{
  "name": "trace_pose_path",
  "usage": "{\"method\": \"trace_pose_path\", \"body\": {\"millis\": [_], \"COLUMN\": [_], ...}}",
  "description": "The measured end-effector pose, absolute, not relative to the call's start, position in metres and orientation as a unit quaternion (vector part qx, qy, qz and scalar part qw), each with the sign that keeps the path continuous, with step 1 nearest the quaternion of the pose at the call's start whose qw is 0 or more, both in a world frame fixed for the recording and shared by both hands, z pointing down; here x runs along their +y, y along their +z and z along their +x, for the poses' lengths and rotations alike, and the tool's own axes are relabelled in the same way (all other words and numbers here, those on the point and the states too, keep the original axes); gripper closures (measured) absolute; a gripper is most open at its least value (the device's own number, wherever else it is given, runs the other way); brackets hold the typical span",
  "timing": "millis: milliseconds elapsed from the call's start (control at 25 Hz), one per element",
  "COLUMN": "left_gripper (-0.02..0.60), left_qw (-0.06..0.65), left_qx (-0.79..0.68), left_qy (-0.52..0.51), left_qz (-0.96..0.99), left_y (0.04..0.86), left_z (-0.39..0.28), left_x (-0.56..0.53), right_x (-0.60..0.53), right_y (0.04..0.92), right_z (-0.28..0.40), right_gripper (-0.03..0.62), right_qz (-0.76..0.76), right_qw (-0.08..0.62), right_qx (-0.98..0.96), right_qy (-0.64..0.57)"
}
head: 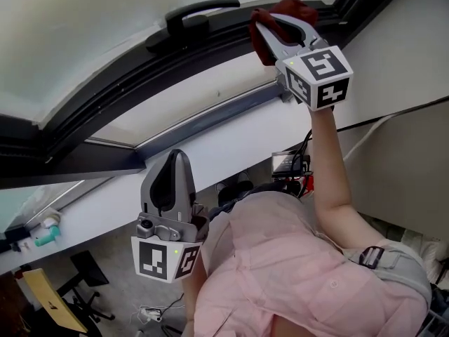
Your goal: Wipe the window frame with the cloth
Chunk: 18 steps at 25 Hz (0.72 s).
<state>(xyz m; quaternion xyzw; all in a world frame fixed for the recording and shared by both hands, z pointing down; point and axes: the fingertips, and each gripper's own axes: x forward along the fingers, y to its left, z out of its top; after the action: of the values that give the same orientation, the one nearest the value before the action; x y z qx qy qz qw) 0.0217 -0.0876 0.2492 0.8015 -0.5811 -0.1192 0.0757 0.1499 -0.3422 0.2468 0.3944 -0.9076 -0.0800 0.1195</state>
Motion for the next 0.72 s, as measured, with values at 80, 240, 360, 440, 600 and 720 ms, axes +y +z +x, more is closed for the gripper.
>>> {"method": "trace_pose_path", "body": {"millis": [80,240,360,440,600,720], "left_gripper": [0.586,0.586,0.586,0.586,0.586,0.586], "left_qw": [0.075,0.073,0.076,0.079,0.08,0.08], "left_qx": [-0.58,-0.571,-0.564,-0.56,-0.555,-0.554], "left_qy": [-0.119,-0.12,-0.117,-0.114,-0.114,-0.114], "left_qz": [0.802,0.809,0.814,0.817,0.82,0.821], "left_y": [0.249,0.246,0.248,0.25,0.25,0.249], "left_z": [0.022,0.028,0.032,0.034,0.037,0.038], "left_x": [-0.09,-0.096,-0.103,-0.107,-0.114,-0.118], "right_x": [-0.343,-0.347,-0.351,-0.352,-0.354,-0.358], "right_y": [0.247,0.246,0.247,0.248,0.249,0.248], "right_z": [0.153,0.162,0.166,0.167,0.172,0.179], "right_gripper": [0.523,0.523,0.523,0.523,0.523,0.523], "right_qz": [0.397,0.402,0.405,0.406,0.407,0.411], "right_qw": [0.118,0.113,0.113,0.11,0.112,0.113], "right_qx": [-0.907,-0.905,-0.904,-0.904,-0.903,-0.901], "right_qy": [-0.079,-0.077,-0.076,-0.076,-0.076,-0.075]}}
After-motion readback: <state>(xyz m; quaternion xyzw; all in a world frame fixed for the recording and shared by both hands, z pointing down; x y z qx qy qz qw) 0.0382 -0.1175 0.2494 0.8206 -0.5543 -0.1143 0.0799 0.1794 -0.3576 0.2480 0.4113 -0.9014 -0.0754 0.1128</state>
